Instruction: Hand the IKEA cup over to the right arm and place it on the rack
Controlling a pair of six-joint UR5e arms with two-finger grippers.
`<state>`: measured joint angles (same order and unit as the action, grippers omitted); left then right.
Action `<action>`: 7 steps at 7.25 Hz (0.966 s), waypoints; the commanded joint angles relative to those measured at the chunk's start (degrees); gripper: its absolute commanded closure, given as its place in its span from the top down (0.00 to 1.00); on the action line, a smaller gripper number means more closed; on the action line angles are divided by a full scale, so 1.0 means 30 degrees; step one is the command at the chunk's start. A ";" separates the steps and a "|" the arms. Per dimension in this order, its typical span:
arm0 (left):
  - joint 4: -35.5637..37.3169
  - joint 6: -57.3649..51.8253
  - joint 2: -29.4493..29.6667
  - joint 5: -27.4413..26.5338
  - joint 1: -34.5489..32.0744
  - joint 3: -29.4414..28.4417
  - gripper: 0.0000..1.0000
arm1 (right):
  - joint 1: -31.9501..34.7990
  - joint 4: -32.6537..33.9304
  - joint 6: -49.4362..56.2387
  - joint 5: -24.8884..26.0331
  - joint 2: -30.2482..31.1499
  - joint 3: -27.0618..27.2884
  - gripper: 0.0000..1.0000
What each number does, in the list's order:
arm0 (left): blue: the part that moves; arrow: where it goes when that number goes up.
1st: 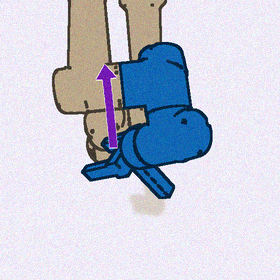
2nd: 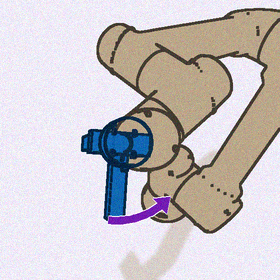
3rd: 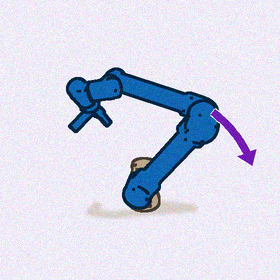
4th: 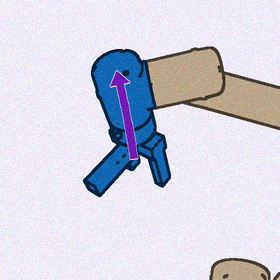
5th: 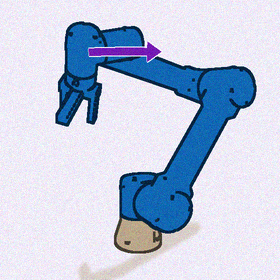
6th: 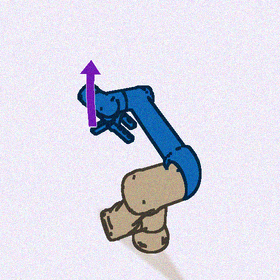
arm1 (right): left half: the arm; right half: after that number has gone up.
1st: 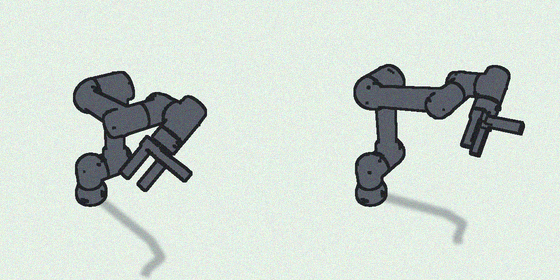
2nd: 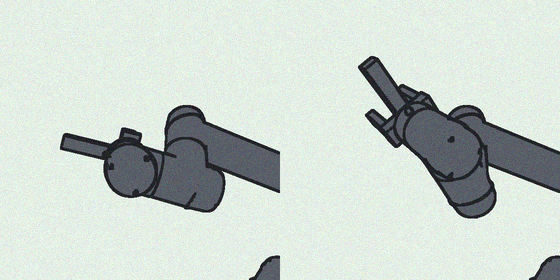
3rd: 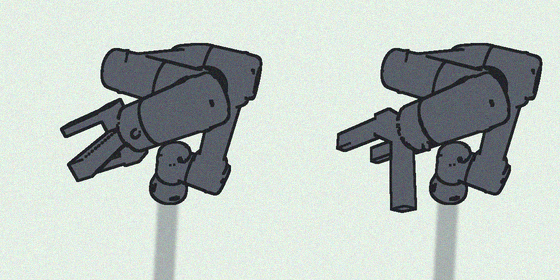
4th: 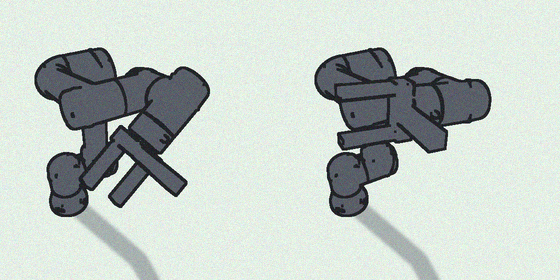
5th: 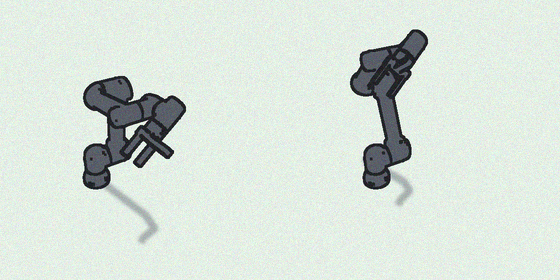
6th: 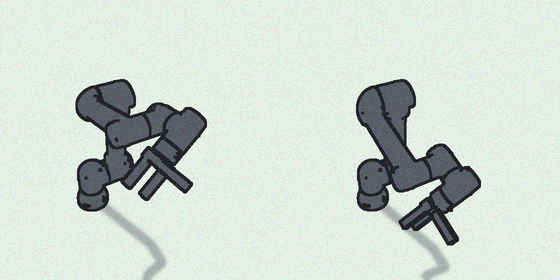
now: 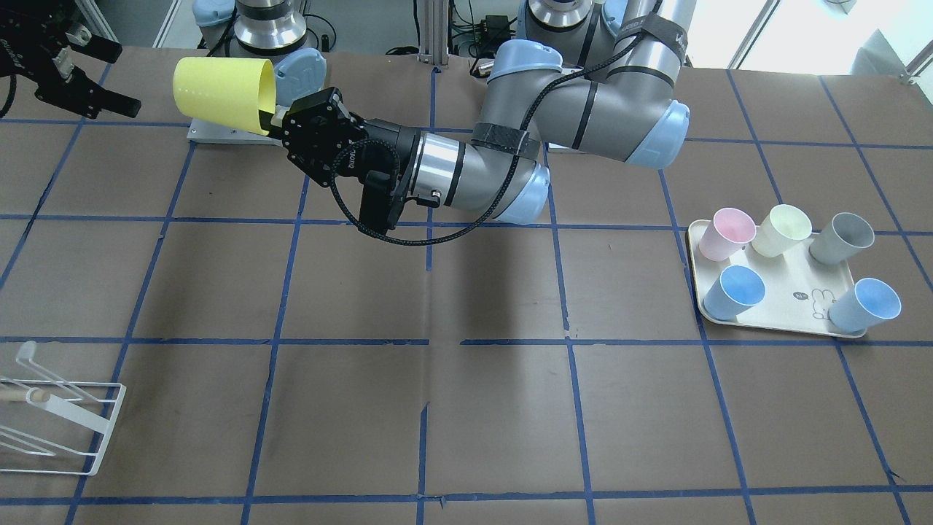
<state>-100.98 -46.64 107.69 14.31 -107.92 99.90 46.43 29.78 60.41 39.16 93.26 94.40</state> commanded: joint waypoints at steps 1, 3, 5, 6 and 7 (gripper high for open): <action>0.0292 -0.0009 0.0051 0.0062 -0.0206 0.0011 0.00 | 0.0051 -0.0663 0.0049 -0.0279 -0.0033 0.0057 1.00; 0.0321 -0.0009 0.0051 0.0062 -0.0236 -0.0019 0.00 | 0.0341 -0.1747 0.0106 -0.0221 0.0054 0.0029 1.00; 0.0380 -0.0533 0.0197 0.0792 -0.0265 -0.0048 0.00 | 0.1481 -0.1840 0.0137 -0.0337 0.0055 0.0028 1.00; 0.0641 -0.0768 0.0401 0.0795 -0.0266 -0.0048 0.00 | 0.1573 -0.1839 0.0137 -0.0570 0.0026 0.0057 1.00; 0.0731 -0.0771 0.0490 0.0795 -0.0266 -0.0048 0.00 | 0.1864 -0.1868 0.0079 -0.1036 0.0026 0.0029 1.00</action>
<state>-99.26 -48.59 108.72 16.55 -108.70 99.78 51.01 24.26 60.78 37.37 93.38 94.51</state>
